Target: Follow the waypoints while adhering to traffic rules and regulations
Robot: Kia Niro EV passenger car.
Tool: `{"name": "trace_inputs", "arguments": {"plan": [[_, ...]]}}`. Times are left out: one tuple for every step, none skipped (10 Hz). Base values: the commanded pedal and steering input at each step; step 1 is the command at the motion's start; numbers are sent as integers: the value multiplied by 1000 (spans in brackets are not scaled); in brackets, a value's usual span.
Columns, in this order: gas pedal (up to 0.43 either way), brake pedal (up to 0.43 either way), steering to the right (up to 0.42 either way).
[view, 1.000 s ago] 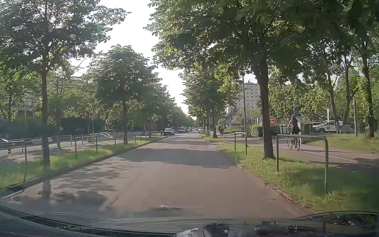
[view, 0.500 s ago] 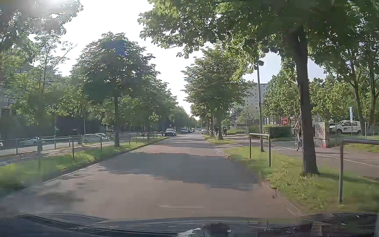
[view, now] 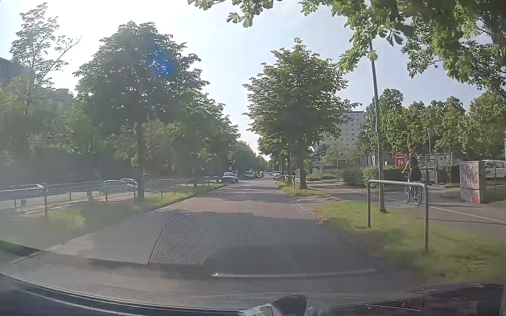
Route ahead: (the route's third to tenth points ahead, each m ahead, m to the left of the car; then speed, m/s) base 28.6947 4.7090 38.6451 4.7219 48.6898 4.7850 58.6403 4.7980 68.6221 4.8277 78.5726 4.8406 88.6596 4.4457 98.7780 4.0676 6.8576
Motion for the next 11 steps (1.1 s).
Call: {"name": "trace_inputs", "arguments": {"plan": [[59,0,-15],[59,0,-14],[59,0,-12],[59,0,-11],[59,0,-10],[59,0,-10],[59,0,-9],[59,0,-6],[59,0,-2],[59,0,0],[59,0,1]]}}
